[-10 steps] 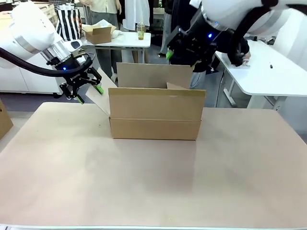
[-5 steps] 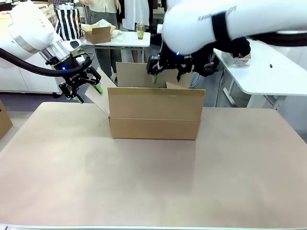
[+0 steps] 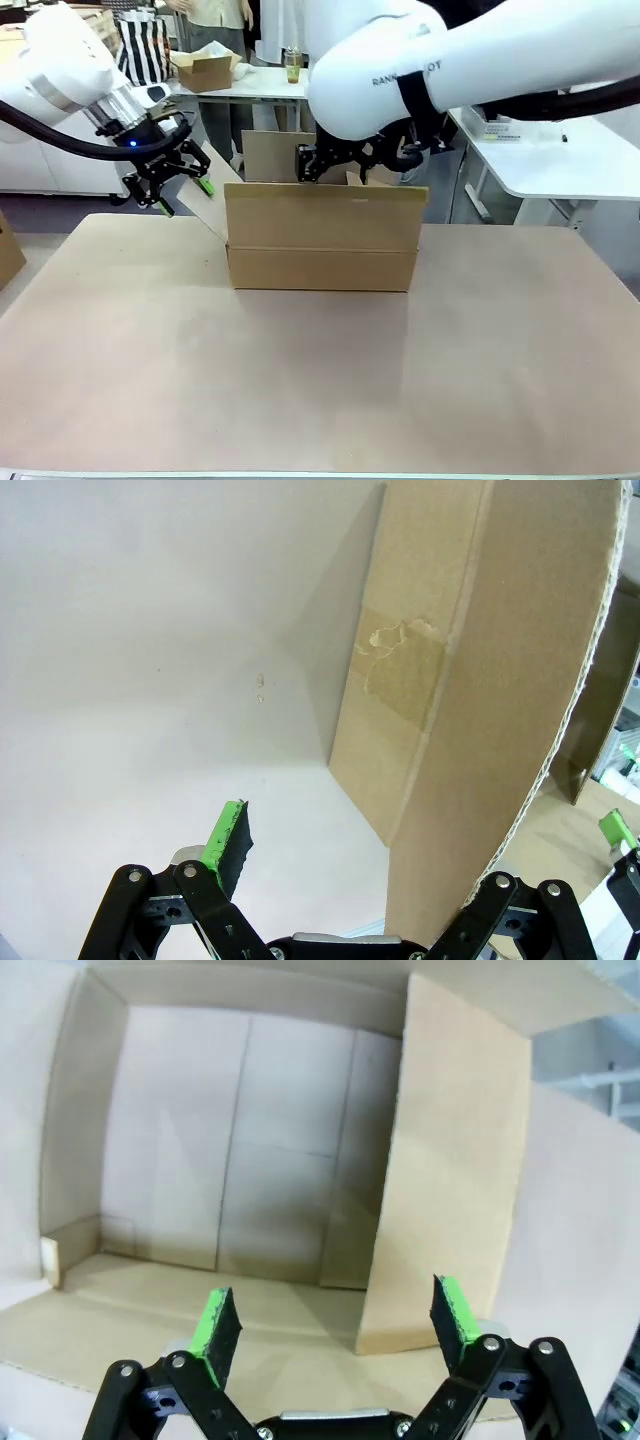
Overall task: Pack the gift set into the box.
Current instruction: Place both hands on the side flaps of the Package Box and spread them outward.
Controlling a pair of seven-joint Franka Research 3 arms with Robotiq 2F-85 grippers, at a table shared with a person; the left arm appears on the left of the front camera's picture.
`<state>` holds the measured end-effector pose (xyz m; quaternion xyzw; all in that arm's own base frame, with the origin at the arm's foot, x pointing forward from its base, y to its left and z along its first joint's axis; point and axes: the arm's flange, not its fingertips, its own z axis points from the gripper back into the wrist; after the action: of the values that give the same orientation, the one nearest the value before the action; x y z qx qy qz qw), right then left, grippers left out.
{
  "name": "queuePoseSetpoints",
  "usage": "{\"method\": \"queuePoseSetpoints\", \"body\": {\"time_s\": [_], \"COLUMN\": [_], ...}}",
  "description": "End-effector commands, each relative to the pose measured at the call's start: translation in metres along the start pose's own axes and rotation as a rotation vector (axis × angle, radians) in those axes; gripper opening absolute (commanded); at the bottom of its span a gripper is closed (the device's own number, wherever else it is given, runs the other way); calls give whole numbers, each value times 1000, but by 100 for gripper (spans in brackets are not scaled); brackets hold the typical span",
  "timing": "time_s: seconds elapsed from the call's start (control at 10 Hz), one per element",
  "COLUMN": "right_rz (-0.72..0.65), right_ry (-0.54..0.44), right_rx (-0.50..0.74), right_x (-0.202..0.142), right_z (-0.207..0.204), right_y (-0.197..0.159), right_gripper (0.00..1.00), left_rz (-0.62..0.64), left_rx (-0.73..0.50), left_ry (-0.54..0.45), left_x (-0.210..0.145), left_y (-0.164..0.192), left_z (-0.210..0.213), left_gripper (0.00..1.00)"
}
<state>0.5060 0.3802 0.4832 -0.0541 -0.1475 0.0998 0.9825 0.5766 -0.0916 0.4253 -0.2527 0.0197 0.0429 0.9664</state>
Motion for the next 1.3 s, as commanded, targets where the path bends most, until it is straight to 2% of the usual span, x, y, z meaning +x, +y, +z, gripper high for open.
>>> {"method": "queuePoseSetpoints", "body": {"time_s": [0.0, 0.3, 0.6, 1.2], "right_rz": [-5, -29, -39, -81], "right_ry": [48, 99, 157, 165], "right_rx": [-156, -246, -267, -316], "right_x": [-2, 6, 15, 27], "right_z": [-13, -32, -56, -98], "right_y": [13, 14, 8, -6], "right_gripper": [100, 100, 100, 100], "left_rz": [3, 3, 3, 3], "left_rx": [15, 15, 15, 15], "left_ry": [-5, -5, -5, -5], "left_x": [-1, -1, -1, -1], "left_y": [1, 1, 1, 1], "left_z": [2, 2, 2, 2], "left_gripper": [100, 100, 100, 100]}}
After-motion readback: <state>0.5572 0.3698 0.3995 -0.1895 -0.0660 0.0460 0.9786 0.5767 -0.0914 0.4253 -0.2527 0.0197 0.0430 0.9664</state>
